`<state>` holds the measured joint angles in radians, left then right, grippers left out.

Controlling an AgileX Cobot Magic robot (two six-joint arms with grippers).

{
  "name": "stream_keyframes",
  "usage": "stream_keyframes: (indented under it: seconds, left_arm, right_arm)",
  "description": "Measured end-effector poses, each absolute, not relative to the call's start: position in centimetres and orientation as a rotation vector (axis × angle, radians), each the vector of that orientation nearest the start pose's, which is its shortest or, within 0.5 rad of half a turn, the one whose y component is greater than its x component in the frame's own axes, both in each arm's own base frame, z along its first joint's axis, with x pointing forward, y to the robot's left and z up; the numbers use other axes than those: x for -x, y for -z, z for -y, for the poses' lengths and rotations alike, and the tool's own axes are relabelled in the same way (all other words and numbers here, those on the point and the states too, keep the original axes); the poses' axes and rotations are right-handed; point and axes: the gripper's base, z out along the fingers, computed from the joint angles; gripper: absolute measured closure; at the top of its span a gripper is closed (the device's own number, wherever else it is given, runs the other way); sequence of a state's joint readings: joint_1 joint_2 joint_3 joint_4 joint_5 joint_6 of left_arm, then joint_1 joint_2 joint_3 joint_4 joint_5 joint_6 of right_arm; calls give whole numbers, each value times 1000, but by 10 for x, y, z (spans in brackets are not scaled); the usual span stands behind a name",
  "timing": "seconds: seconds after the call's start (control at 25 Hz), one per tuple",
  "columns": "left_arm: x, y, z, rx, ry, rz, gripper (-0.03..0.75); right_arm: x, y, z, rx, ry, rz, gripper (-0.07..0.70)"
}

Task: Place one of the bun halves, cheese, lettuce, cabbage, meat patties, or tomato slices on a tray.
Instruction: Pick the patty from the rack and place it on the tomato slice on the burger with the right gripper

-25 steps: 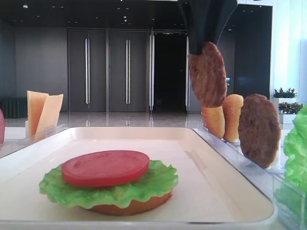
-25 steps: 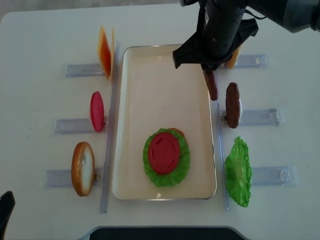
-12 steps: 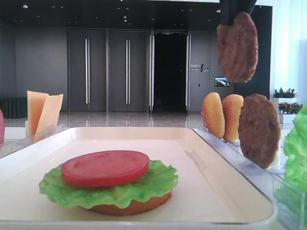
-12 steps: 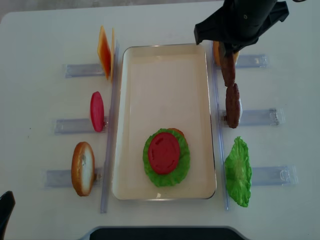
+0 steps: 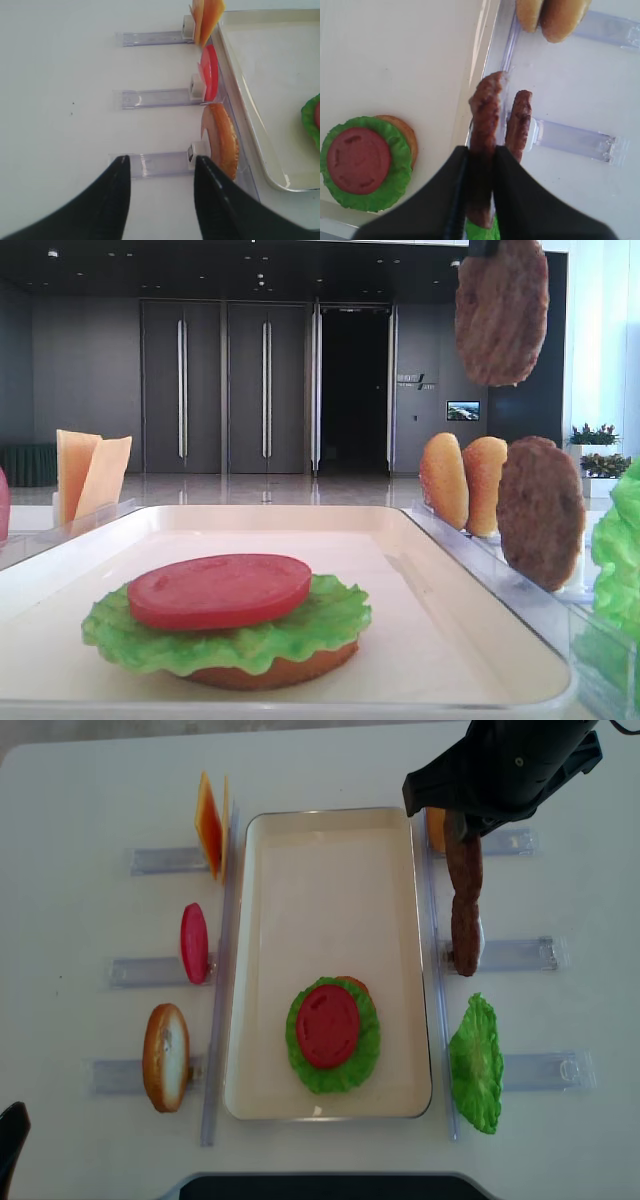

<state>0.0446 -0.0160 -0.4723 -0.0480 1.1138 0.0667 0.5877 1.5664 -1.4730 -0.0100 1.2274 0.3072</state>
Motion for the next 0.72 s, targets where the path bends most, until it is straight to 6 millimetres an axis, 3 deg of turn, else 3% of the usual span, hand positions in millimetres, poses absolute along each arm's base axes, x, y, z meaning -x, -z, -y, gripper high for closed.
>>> stream_keyframes:
  seconds: [0.52, 0.72]
  left_arm:
    - [6, -265, 4, -27, -9, -2108, 388]
    - [6, -265, 4, -27, -9, -2107, 388]
  right_arm:
    - [-261, -350, -170, 419, -179, -2756, 494]
    - [-250, -358, -158, 396, -170, -2729, 494]
